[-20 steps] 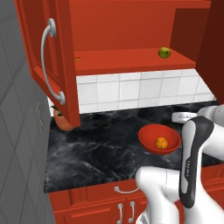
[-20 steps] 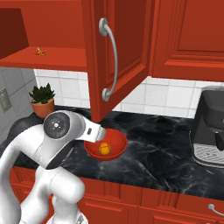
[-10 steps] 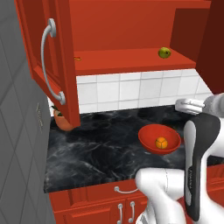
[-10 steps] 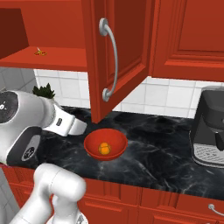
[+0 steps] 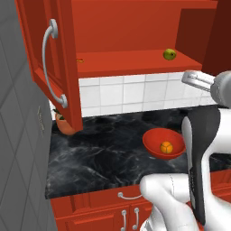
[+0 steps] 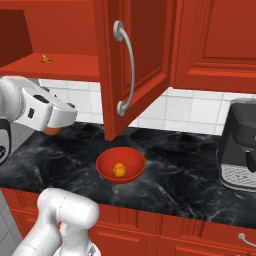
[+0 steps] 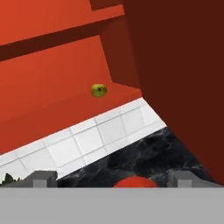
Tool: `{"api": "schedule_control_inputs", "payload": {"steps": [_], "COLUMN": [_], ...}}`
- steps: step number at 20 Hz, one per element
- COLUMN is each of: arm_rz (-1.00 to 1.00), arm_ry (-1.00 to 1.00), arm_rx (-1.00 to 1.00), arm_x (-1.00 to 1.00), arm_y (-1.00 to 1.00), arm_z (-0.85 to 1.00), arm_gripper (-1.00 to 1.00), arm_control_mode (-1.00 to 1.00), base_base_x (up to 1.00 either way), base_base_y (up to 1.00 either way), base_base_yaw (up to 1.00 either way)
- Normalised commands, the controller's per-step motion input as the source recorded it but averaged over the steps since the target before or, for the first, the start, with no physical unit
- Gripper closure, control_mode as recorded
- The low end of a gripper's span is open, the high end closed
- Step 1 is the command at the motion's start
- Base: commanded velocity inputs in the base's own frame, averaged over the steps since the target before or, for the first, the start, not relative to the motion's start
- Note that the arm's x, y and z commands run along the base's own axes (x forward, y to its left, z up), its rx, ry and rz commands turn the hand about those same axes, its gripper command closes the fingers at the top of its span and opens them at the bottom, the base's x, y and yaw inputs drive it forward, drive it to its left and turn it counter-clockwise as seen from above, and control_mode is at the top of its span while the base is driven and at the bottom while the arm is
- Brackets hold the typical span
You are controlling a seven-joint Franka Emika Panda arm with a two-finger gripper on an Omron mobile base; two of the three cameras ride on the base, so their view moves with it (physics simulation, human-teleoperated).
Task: Open the cabinet. Pick the orange and pear from the cabinet and place them into the bowl. Then close the cabinet.
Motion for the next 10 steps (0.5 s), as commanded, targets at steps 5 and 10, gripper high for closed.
{"api": "schedule_control_inputs", "payload": {"steps": [5, 10], "arm_rz": [-0.03, 0.0], "arm_ry": [-0.1, 0.03], "arm_rx": [0.0, 0.0], "arm_x": [0.07, 0.07], "arm_y": [0.03, 0.0], "arm_z": [0.95, 0.44], "arm_gripper": [-1.0, -1.0], "arm_control_mode": [-1.0, -1.0], "base_base_x": [0.0, 0.0], "base_base_y": [0.0, 0.0], "base_base_yaw": [0.0, 0.0]}}
